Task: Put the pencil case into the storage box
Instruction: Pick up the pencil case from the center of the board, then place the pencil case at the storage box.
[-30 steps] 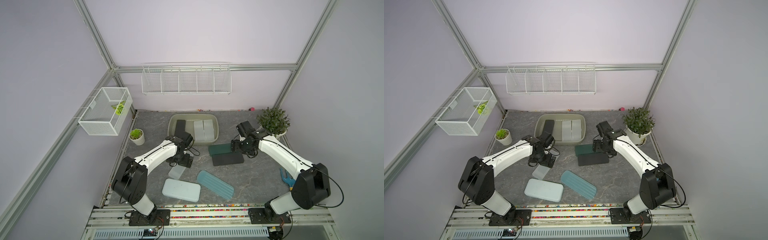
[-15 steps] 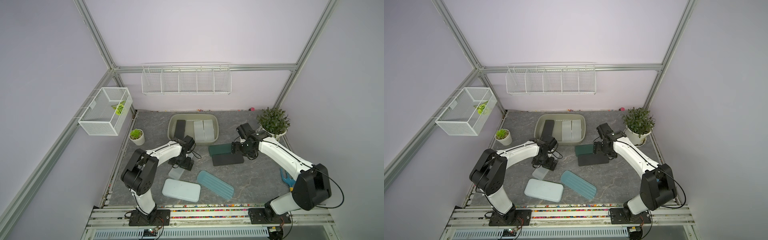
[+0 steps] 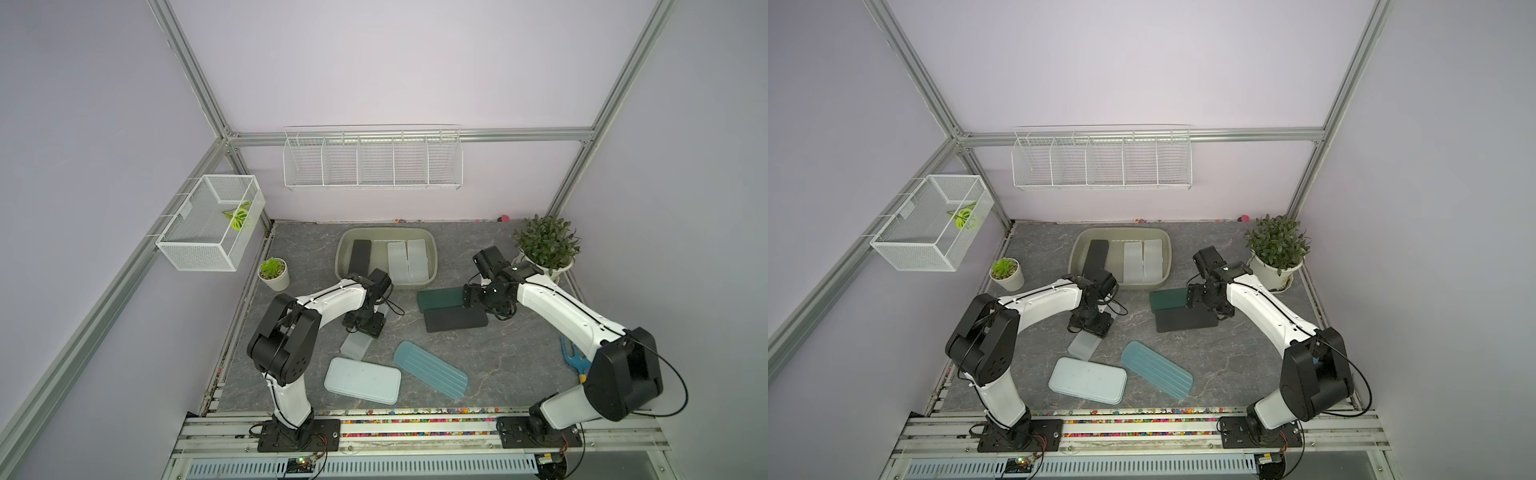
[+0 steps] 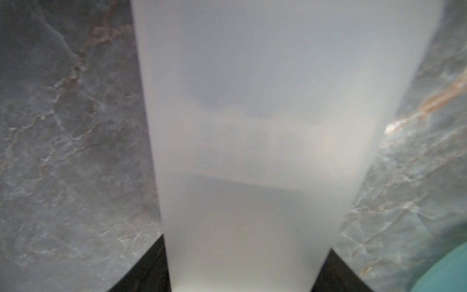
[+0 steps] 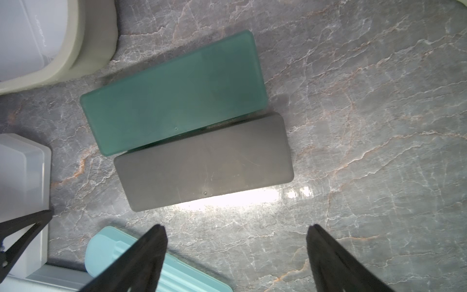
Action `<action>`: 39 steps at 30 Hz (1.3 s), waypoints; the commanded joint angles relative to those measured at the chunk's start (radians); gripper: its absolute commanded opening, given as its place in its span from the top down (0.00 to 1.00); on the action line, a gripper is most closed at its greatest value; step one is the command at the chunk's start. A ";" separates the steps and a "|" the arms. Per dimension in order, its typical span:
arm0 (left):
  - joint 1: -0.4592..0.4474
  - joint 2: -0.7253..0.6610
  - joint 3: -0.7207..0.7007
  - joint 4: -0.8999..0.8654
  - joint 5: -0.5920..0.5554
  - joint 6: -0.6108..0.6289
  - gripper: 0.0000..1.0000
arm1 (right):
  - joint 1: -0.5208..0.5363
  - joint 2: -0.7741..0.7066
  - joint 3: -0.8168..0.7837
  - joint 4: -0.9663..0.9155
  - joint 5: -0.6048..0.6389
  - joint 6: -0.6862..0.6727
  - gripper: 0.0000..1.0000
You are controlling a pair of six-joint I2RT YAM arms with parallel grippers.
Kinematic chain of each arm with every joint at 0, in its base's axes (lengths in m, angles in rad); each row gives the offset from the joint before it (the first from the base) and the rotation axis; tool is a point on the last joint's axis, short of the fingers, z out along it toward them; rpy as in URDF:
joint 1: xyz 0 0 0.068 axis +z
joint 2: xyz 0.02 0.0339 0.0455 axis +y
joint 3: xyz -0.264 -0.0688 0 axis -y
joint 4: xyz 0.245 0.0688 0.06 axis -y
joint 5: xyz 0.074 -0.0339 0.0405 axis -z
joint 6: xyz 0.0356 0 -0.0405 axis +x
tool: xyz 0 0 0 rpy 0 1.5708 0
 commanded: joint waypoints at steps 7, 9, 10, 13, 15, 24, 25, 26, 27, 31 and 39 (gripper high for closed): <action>0.021 0.002 0.461 -0.262 -0.021 -0.005 0.31 | -0.005 0.020 0.036 -0.007 0.007 -0.016 0.09; 0.031 0.051 0.581 -0.302 -0.026 -0.010 0.29 | -0.005 0.023 0.039 -0.007 0.005 -0.017 0.09; 0.042 0.078 0.641 -0.312 -0.027 -0.013 0.29 | -0.005 0.025 0.041 -0.005 0.003 -0.016 0.09; 0.080 0.170 0.786 -0.298 -0.024 -0.032 0.29 | -0.005 0.027 0.046 -0.007 -0.004 -0.019 0.09; 0.108 0.240 0.892 -0.290 -0.018 -0.050 0.29 | -0.004 0.027 0.049 -0.009 -0.004 -0.022 0.09; 0.160 0.555 1.251 -0.224 -0.024 -0.085 0.28 | -0.005 0.019 0.046 -0.013 -0.014 -0.025 0.09; 0.160 0.569 1.255 -0.206 -0.020 -0.087 0.28 | -0.005 0.019 0.044 -0.013 -0.015 -0.025 0.09; 0.160 0.585 1.254 -0.182 -0.014 -0.087 0.28 | -0.006 0.019 0.044 -0.013 -0.018 -0.025 0.09; 0.160 0.600 1.253 -0.164 -0.009 -0.087 0.27 | -0.005 0.021 0.044 -0.014 -0.018 -0.025 0.09; 0.162 0.665 1.279 -0.153 0.002 -0.100 0.27 | -0.006 0.019 0.044 -0.016 -0.021 -0.025 0.09; 0.177 0.746 1.279 -0.130 0.022 -0.107 0.24 | -0.005 0.020 0.052 -0.026 -0.020 -0.034 0.09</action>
